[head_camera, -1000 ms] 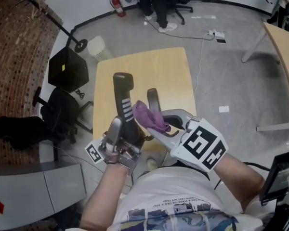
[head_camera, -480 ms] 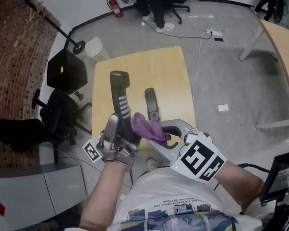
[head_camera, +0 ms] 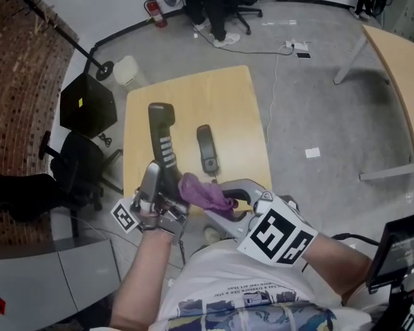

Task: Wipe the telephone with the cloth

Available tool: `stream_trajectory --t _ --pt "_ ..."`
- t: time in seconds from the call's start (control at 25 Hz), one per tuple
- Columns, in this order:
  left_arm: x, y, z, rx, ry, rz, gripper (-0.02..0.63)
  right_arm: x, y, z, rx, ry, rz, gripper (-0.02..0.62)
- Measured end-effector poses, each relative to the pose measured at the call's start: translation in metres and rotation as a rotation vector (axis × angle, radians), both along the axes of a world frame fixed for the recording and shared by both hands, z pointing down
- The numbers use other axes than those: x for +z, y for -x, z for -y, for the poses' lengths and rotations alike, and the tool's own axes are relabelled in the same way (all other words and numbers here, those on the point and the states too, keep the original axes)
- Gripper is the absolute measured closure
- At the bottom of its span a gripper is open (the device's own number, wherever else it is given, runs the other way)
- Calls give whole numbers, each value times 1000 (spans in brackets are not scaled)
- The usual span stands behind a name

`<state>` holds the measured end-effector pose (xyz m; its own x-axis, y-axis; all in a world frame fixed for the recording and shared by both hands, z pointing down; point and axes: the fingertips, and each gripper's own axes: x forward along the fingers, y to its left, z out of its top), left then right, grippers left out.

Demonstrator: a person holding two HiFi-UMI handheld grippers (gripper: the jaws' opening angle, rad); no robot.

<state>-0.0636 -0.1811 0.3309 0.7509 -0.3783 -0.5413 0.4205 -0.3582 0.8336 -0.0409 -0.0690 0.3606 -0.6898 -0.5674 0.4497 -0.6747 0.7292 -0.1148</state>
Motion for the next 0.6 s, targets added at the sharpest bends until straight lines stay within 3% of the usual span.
stream_trajectory --t 0.28,0.6 --pt "19 0 -4 -25 -7 89 353 0 2 -19 -14 10 73 485" --pt "43 -4 -10 -57 -8 256 353 11 -44 -20 135 56 85 485"
